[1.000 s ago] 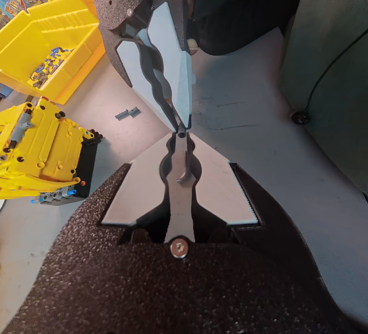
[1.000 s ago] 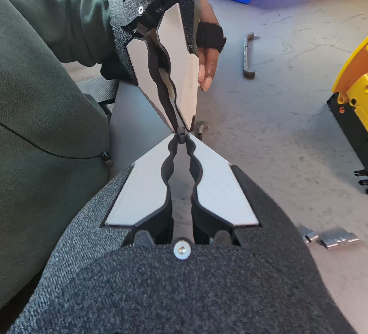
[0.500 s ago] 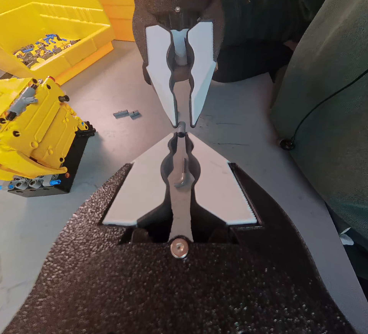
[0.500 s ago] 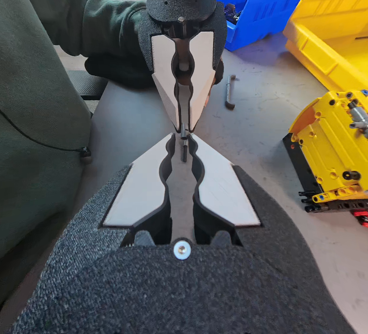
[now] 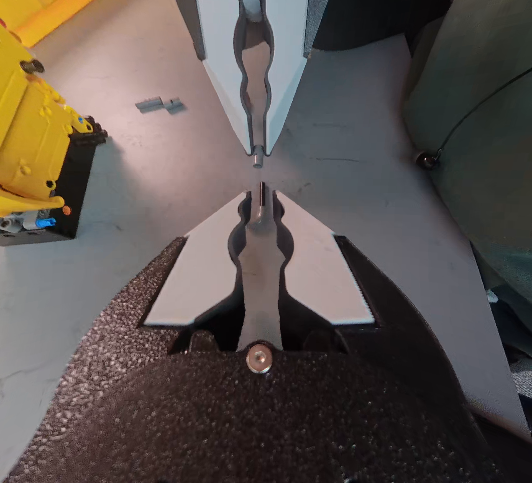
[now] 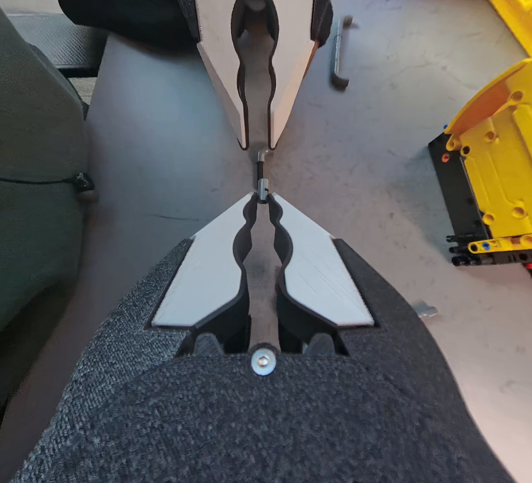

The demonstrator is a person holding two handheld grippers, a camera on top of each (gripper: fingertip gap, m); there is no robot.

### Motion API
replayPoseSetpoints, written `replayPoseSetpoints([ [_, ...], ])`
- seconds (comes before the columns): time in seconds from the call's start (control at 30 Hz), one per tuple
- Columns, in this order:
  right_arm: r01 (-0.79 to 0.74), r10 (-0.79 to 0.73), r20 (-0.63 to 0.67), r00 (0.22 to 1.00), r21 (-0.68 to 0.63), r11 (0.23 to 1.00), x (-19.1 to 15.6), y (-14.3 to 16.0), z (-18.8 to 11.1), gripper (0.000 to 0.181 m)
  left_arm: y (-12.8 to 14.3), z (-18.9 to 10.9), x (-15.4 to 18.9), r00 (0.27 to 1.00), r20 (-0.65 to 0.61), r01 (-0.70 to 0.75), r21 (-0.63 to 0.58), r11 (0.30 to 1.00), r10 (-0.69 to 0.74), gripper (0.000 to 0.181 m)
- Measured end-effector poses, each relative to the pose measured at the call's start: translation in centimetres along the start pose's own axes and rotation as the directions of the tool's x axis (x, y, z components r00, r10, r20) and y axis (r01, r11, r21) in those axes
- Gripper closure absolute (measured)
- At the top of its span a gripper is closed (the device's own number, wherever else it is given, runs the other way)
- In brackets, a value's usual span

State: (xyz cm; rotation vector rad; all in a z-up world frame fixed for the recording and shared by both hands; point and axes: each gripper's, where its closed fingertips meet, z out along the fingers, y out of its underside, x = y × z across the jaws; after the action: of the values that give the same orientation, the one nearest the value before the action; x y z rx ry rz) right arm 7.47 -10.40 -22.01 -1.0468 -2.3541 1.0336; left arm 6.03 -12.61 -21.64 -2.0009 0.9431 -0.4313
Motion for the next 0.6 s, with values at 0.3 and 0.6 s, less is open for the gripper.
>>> replayPoseSetpoints([
  [0.3, -0.071, 0.075, 0.034, 0.997, -0.113, 0.991, -0.3, 1.5, 1.0, 0.174, 2.4, 0.8, -0.1, 0.999, -0.003, -0.046, -0.127, 0.991, 0.047, 0.170],
  [0.6, -0.066, 0.073, 0.048, 0.996, -0.122, 0.990, -0.5, 1.5, 1.1, 0.174, 2.4, 1.0, 0.1, 0.994, 0.001, -0.110, -0.129, 0.985, 0.111, 0.175],
])
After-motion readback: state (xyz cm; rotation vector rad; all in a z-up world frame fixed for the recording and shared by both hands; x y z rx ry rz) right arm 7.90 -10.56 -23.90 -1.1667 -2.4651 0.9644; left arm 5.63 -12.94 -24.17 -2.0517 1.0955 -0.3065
